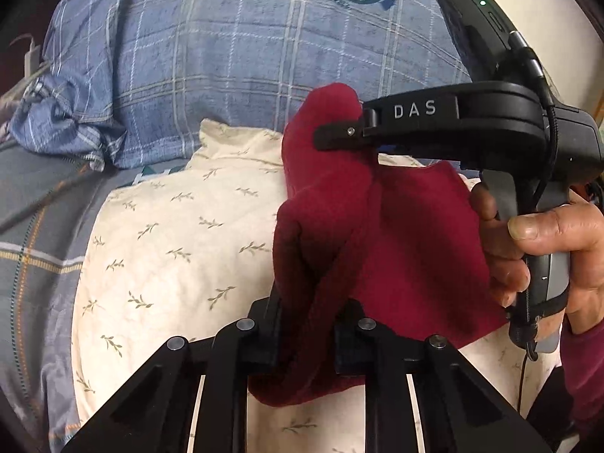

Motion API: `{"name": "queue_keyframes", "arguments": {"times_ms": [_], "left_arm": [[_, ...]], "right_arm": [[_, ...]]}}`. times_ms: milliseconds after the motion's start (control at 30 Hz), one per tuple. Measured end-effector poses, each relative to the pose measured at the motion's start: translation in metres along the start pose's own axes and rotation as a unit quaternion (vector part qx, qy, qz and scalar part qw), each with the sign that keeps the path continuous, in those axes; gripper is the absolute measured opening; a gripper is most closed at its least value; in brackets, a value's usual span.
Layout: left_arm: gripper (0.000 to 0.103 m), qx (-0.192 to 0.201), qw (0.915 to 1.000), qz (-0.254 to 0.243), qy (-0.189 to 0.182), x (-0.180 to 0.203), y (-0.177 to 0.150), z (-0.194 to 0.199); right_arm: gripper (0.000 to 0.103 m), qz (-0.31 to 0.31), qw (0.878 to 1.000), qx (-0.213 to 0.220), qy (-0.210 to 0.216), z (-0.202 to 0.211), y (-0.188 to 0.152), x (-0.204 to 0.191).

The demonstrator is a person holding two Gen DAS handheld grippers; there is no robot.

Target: Fold small clothes

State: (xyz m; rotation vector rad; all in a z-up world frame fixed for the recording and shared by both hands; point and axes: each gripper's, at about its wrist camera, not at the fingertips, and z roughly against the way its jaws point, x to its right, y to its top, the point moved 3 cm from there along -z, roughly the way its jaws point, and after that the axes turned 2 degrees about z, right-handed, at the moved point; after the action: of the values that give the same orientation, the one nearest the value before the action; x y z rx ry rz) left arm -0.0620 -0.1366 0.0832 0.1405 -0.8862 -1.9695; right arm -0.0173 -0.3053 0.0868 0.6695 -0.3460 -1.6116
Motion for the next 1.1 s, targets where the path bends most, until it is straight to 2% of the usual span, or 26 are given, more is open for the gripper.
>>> {"name": "queue_keyframes", "arguments": {"times_ms": [133, 267, 600, 833, 1100], "left_arm": [[0.017, 0.006, 0.9997, -0.022, 0.0, 0.024, 0.003, 0.01], [0.015, 0.005, 0.9989, -0.043, -0.017, 0.054, 0.005, 0.015], [0.014, -0.013, 0.9944, -0.085, -0.062, 0.122, 0.017, 0.001], [0.013, -0.034, 0.9905, -0.113, -0.071, 0.165, 0.012, -0.019], [0.013, -0.061, 0.9882, -0.121, -0.071, 0.197, 0.015, -0.065]], "right_arm": [[0.016, 0.008, 1.0, 0.006, -0.015, 0.021, -0.003, 0.011], [0.016, 0.019, 0.999, 0.012, -0.039, 0.043, -0.006, 0.03], [0.016, -0.018, 0.997, 0.027, -0.072, 0.086, -0.017, 0.096], [0.016, -0.039, 0.995, 0.028, -0.09, 0.101, -0.033, 0.135], [0.016, -0.069, 0.992, 0.021, -0.104, 0.102, -0.053, 0.181]]}}
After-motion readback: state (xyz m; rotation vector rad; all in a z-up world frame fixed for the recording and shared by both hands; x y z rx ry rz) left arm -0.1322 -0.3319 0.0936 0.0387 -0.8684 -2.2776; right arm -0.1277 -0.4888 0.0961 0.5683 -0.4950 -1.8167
